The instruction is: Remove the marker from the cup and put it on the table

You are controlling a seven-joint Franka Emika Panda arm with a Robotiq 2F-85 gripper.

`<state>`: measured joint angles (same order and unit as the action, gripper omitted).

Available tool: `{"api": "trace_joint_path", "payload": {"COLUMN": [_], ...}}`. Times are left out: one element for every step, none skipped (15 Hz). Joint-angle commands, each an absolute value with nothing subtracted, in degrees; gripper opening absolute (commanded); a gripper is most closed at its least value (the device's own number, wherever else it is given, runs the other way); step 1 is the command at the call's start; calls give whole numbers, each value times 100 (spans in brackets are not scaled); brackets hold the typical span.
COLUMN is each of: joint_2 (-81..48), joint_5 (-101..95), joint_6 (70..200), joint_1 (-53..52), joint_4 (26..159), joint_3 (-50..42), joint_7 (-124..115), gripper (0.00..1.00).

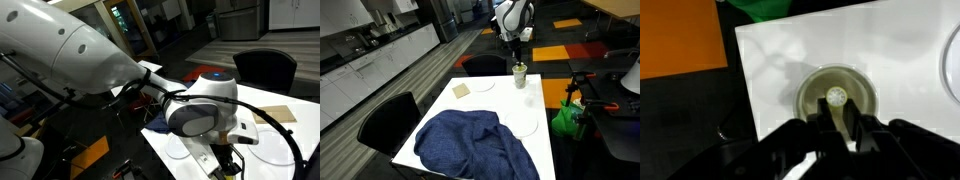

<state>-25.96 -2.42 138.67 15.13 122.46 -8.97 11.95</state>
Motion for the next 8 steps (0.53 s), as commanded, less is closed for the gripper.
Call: {"api": "trace_joint_path", "payload": {"joint_2": [-1776,-1569,-1399,-1154,-955,-689,-459,-232], "joint_5": [-463,-523,-603,-690,-751,-847,-953,-1077], "joint_6": [13463,13347,13243,13160,13072,13003,12930,12913], "joint_1": [1368,1352,1340,1313,1306,1281,1263,1235], "joint_4": [12662,12738,12783,12889,12944,13063,13153,13251], "joint_3": [-1033,-1043,-1060,-1074,-1084,-1084,-1079,-1077], "joint_7": [1008,1006,1009,1011,1035,1041,1063,1012], "gripper": [5,5,5,5,5,5,5,5]}}
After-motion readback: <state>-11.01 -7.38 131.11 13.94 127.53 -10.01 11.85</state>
